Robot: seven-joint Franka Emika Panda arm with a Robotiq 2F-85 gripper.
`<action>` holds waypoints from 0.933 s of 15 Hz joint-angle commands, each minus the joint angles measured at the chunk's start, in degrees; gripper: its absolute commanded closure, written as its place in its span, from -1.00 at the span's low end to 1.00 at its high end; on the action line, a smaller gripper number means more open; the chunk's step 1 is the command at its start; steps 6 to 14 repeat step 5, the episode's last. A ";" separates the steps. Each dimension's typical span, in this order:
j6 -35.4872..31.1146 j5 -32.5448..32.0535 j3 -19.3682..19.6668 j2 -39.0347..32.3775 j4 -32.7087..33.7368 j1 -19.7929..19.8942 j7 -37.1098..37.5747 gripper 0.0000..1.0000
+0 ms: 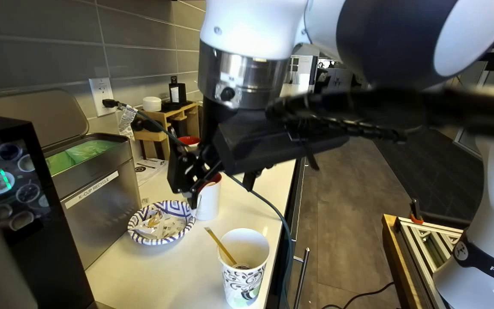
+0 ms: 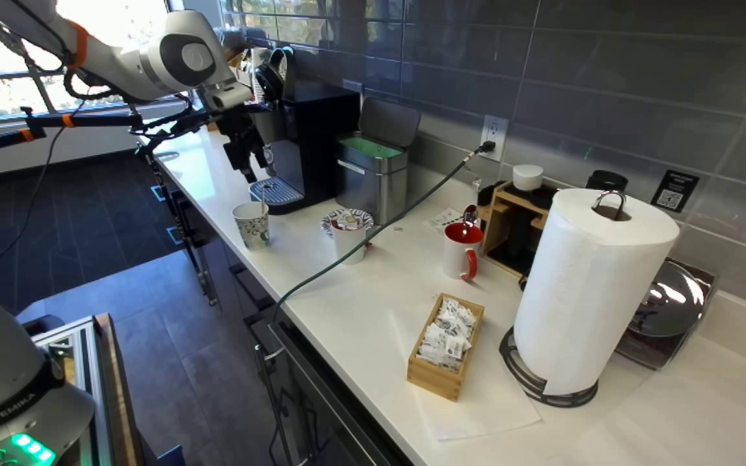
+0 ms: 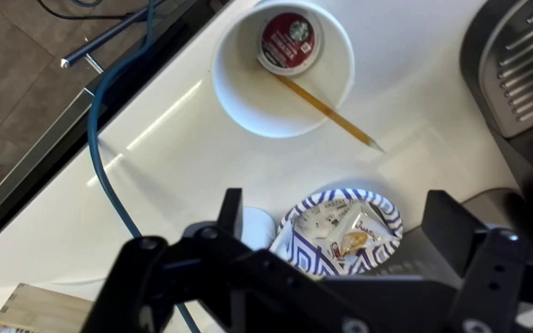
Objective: Take the white item in the coffee maker and put it in the cup
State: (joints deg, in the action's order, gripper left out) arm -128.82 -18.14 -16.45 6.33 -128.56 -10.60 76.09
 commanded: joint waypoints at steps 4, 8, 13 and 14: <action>2.44 0.14 0.96 3.46 2.94 0.66 -3.34 -1.00; 2.64 0.15 0.96 3.91 2.97 0.74 -3.53 -1.00; 2.64 0.15 0.96 3.91 2.97 0.74 -3.53 -1.00; 2.64 0.15 0.96 3.91 2.97 0.74 -3.53 -1.00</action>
